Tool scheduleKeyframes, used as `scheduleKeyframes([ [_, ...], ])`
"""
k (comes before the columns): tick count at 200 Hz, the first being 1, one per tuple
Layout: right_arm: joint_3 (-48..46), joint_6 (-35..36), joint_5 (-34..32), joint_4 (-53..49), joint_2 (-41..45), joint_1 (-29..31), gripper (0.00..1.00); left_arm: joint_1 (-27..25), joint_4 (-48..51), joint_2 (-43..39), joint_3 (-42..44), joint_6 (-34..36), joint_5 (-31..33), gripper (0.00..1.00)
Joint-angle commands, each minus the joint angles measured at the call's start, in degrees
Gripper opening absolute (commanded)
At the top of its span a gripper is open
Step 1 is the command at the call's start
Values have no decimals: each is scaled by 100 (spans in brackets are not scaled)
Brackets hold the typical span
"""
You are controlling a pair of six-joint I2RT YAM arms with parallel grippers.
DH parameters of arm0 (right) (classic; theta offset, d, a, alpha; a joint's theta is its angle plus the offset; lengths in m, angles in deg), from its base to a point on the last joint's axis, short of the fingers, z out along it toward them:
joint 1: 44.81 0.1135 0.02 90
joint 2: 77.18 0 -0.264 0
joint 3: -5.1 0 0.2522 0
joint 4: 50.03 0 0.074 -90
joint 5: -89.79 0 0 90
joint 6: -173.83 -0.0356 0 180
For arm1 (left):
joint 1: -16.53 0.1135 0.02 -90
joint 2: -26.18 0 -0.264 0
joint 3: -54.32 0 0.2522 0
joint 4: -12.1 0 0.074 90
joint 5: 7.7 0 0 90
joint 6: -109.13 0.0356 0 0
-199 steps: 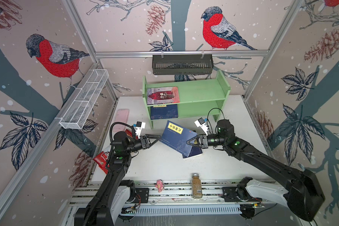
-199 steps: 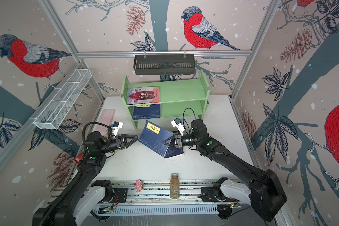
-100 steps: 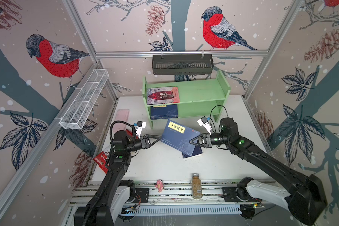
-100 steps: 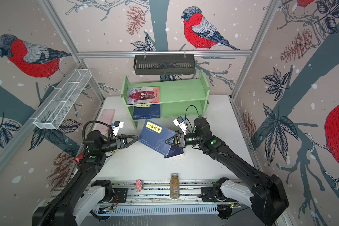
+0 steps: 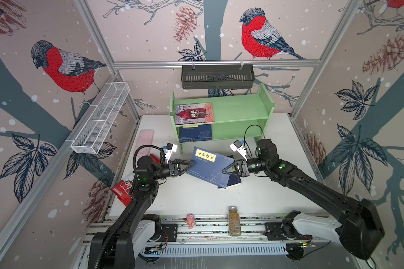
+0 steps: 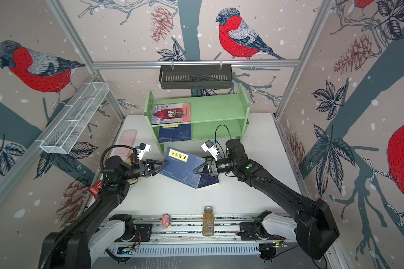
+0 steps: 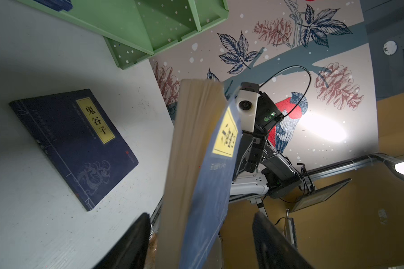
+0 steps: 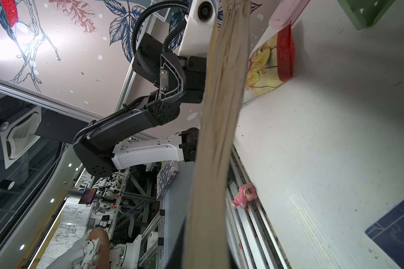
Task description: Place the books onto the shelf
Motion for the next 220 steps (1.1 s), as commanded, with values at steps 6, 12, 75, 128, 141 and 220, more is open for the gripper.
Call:
scheduleKeyframes([
  [6, 112, 220, 238, 142, -149, 40, 3, -66, -672, -20, 5, -349, -224, 58],
  [12, 125, 258, 234, 105, -188, 40, 3, -68, -656, -29, 5, -346, -231, 53],
  [75, 192, 159, 54, 272, -347, 40, 21, -70, -108, -115, -80, -85, -36, 0],
  [128, -540, -876, -955, 1316, -216, -264, 60, 180, 665, -37, -409, 400, 537, 0],
  [141, -869, -1266, -1172, 1886, -122, -317, 62, 230, 653, 58, -483, 297, 674, 0],
  [220, -1950, -2816, -2887, 4021, 130, 303, 71, 231, -618, 592, -478, -698, 1251, 0],
])
